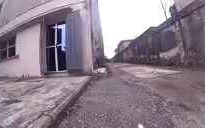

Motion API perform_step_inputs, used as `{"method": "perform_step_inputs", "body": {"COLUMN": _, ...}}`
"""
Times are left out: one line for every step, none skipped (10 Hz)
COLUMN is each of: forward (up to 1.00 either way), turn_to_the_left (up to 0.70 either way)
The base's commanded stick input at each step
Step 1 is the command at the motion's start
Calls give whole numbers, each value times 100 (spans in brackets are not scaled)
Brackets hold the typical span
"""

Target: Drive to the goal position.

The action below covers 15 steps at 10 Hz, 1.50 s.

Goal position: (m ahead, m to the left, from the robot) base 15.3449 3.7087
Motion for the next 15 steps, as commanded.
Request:
{"method": "perform_step_inputs", "body": {"forward": 0, "turn_to_the_left": 0}}
{"method": "perform_step_inputs", "body": {"forward": 0, "turn_to_the_left": 0}}
{"method": "perform_step_inputs", "body": {"forward": 0, "turn_to_the_left": 0}}
{"method": "perform_step_inputs", "body": {"forward": 0, "turn_to_the_left": 0}}
{"method": "perform_step_inputs", "body": {"forward": 23, "turn_to_the_left": 0}}
{"method": "perform_step_inputs", "body": {"forward": 66, "turn_to_the_left": 0}}
{"method": "perform_step_inputs", "body": {"forward": 70, "turn_to_the_left": 0}}
{"method": "perform_step_inputs", "body": {"forward": 70, "turn_to_the_left": 0}}
{"method": "perform_step_inputs", "body": {"forward": 70, "turn_to_the_left": 0}}
{"method": "perform_step_inputs", "body": {"forward": 70, "turn_to_the_left": 0}}
{"method": "perform_step_inputs", "body": {"forward": 70, "turn_to_the_left": 0}}
{"method": "perform_step_inputs", "body": {"forward": 70, "turn_to_the_left": 0}}
{"method": "perform_step_inputs", "body": {"forward": 70, "turn_to_the_left": -11}}
{"method": "perform_step_inputs", "body": {"forward": 70, "turn_to_the_left": -33}}
{"method": "perform_step_inputs", "body": {"forward": 70, "turn_to_the_left": -35}}
